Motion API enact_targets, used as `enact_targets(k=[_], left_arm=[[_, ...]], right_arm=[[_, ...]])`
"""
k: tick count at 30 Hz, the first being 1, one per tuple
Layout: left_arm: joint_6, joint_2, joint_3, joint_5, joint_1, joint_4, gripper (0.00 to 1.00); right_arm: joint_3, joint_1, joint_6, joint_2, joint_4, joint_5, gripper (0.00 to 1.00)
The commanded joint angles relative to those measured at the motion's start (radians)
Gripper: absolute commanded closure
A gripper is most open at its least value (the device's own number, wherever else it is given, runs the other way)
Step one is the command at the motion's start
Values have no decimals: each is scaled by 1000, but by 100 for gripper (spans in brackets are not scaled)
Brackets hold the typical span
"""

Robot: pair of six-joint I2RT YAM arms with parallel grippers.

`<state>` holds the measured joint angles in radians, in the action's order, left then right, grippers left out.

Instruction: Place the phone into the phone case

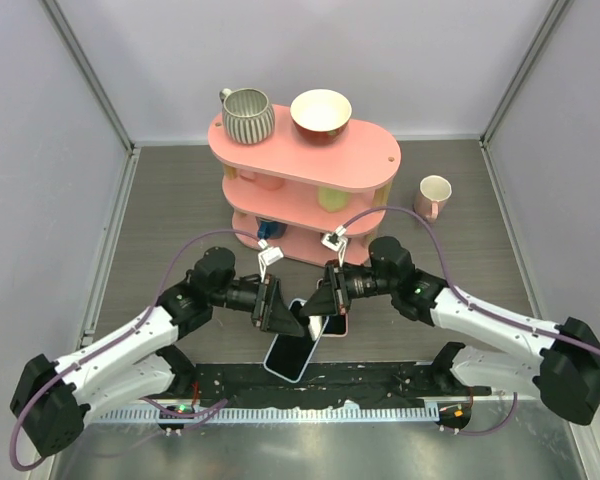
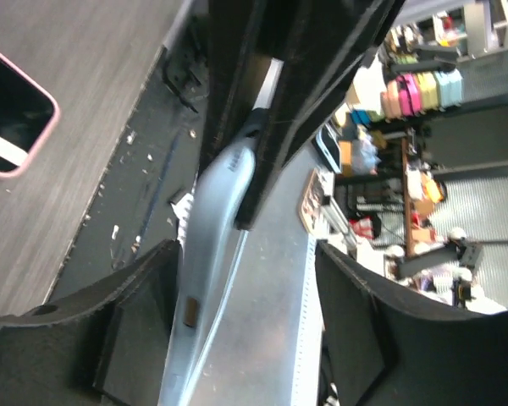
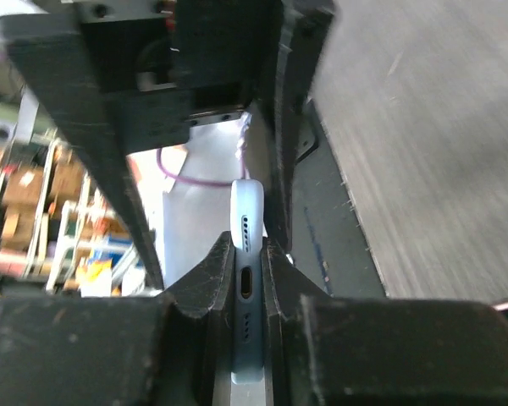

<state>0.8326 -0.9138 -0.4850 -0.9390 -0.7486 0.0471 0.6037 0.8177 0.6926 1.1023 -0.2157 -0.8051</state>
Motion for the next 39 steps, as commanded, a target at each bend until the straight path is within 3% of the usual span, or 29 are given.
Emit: enact_targets(k=[1,5,9,17,22,28,32,39], left_arm=[[-86,79,-99,190,32,-153,30],[-34,105,-81,241,138,-153,25],[152,164,19,175,268,17,23],[446,463,178,529,275,31,22],[499,587,281,546,273,56,22],[534,609,338,565,270,143,20],[510,522,329,551,267,181,21],[467,348,326,537,210,324,27]], right_arm=[[-27,1,85,-126,-1,278,99],[-157,0,272,-263,-126,438,99],[-298,3,405,-462,-174,621,99],[-476,5,581,-703,-290,955,99],[-461,6,596,-707,-318,1004,99],[-472,8,630,-595,-447,1011,99],[-505,18,663,-529,-569,1011,99],[-521,35,653,-486,-629,1008,99]])
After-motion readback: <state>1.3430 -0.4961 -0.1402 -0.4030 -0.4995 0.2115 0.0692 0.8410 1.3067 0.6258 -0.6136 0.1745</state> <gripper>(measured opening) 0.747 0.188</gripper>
